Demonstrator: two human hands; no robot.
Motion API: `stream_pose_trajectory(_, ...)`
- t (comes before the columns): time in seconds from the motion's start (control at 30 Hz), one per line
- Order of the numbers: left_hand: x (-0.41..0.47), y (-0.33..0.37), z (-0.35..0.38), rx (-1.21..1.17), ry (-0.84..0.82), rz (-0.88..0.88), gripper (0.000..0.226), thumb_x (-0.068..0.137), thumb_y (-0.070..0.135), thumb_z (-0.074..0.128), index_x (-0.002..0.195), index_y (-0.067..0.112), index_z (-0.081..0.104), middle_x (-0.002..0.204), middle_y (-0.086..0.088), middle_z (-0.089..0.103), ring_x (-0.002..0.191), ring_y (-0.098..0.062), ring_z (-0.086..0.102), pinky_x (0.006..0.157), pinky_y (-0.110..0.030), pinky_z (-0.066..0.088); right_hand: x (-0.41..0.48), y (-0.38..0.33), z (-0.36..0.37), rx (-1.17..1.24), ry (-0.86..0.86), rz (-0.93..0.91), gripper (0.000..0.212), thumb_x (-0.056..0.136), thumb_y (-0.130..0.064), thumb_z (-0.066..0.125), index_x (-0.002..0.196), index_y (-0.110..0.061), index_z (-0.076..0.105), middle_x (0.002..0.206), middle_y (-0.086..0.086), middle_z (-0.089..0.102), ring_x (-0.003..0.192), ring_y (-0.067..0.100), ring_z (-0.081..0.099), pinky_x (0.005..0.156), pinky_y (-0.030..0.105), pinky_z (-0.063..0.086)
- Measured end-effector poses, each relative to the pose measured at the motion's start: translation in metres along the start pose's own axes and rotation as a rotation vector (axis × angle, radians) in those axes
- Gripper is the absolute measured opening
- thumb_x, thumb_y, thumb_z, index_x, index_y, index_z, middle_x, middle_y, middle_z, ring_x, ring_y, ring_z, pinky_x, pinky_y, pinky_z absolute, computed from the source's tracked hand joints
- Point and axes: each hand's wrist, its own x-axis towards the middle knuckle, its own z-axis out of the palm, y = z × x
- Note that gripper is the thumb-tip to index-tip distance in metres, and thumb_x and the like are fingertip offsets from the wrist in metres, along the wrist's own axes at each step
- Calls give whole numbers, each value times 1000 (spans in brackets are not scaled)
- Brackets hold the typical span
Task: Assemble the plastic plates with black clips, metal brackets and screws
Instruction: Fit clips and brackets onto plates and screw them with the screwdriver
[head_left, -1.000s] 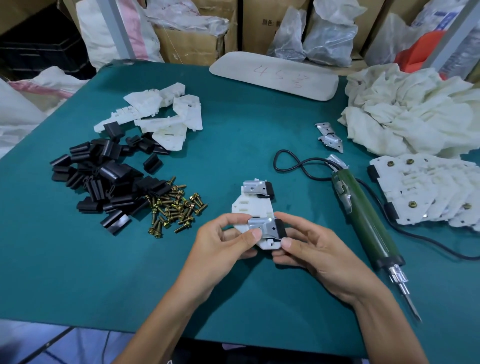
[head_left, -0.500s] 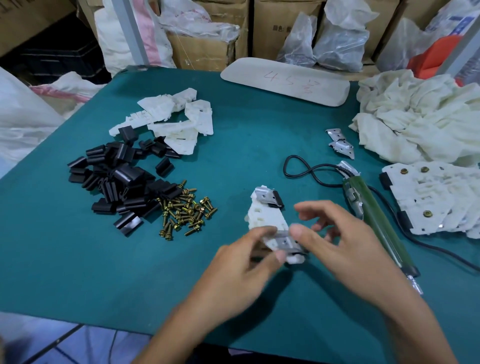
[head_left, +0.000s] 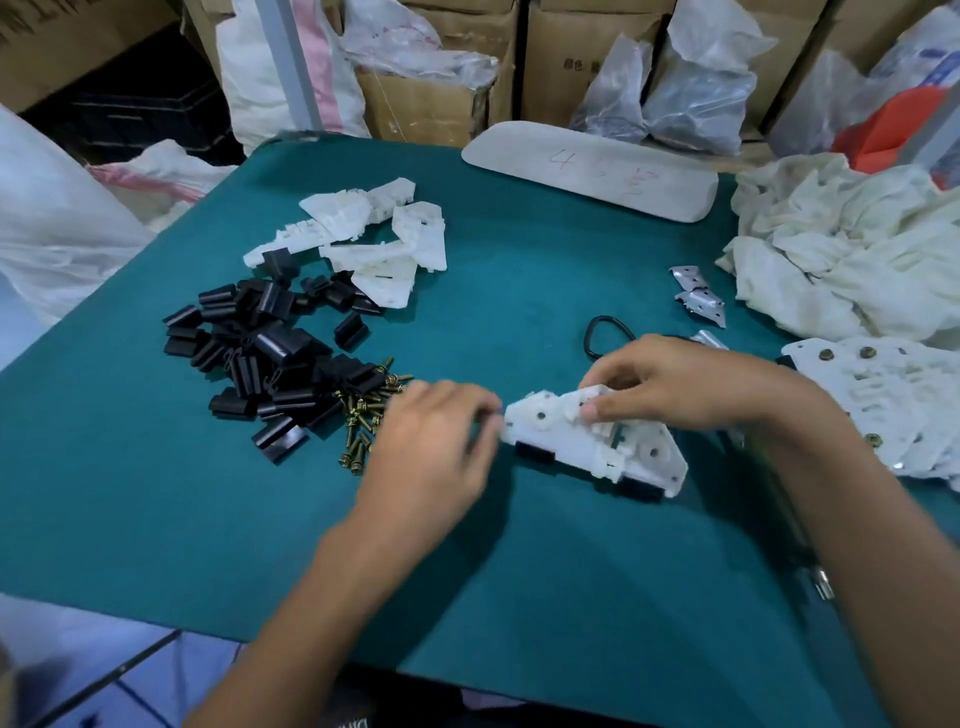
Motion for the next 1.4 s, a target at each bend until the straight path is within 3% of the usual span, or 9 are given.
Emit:
stream_pose_trajectory(0.1,24,-32,-4,279,-153,-204,22,101,29,52,110,18,69,105,-4,68,99,-28,53,94,-41,41,21,10,2,43,12,17,9,93,-38,73,97,-31,77,91,-13,76,91,6,68,82,25,51)
stream_pose_trajectory(0.2,34,-44,0,386,-256,-190,28,103,36,47,102,21,70,99,-2,66,93,-23,49,92,-37,41,39,11,5,-40,105,85,20,91,-36,74,109,-29,74,101,-17,71,101,8,63,83,25,45)
stream_pose_trajectory(0.3,42,-43,-1,233,-216,-200,18,98,31,60,109,22,72,90,1,72,92,-26,51,84,-37,41,47,3,15,1,255,29,29,95,-34,70,123,-27,68,118,-11,68,105,6,56,89,24,39)
stream_pose_trajectory(0.47,44,-34,-5,55,-188,-253,20,97,30,65,116,26,70,94,7,71,95,-21,53,75,-33,37,52,-29,45,249,341,-127,17,96,-27,67,112,-27,73,109,-7,76,102,8,68,97,32,53)
stream_pose_trajectory(0.7,35,-6,-9,-267,30,-154,15,94,24,68,107,32,68,90,15,70,85,-8,65,79,-32,52,47,-46,58,1050,289,-114,21,93,-11,74,111,-5,66,86,9,76,79,16,73,74,27,61)
stream_pose_trajectory(0.87,35,8,0,-573,-18,-151,24,88,20,77,101,39,70,88,19,71,82,-1,70,76,-15,53,28,-30,48,1082,285,-115,9,90,0,72,99,-2,72,91,17,75,80,20,72,82,31,63)
stream_pose_trajectory(0.97,42,8,8,-715,-27,-214,33,85,14,79,97,43,69,90,20,70,86,-3,70,79,-14,53,11,-8,42,1092,560,-52,8,89,2,74,92,-5,72,74,6,71,65,14,68,70,24,61)
stream_pose_trajectory(1.07,48,6,20,-732,-46,-253,33,85,8,78,94,38,68,86,19,71,82,-4,70,76,-17,53,-10,16,47,1000,706,6,8,86,1,77,89,-6,75,74,7,73,66,14,68,73,25,62)
stream_pose_trajectory(1.4,45,3,42,-533,-57,-73,28,88,5,74,94,31,69,91,17,70,92,2,68,83,-11,52,-41,47,72,613,689,142,25,90,-5,72,92,-29,78,82,-10,78,85,13,74,86,27,55)
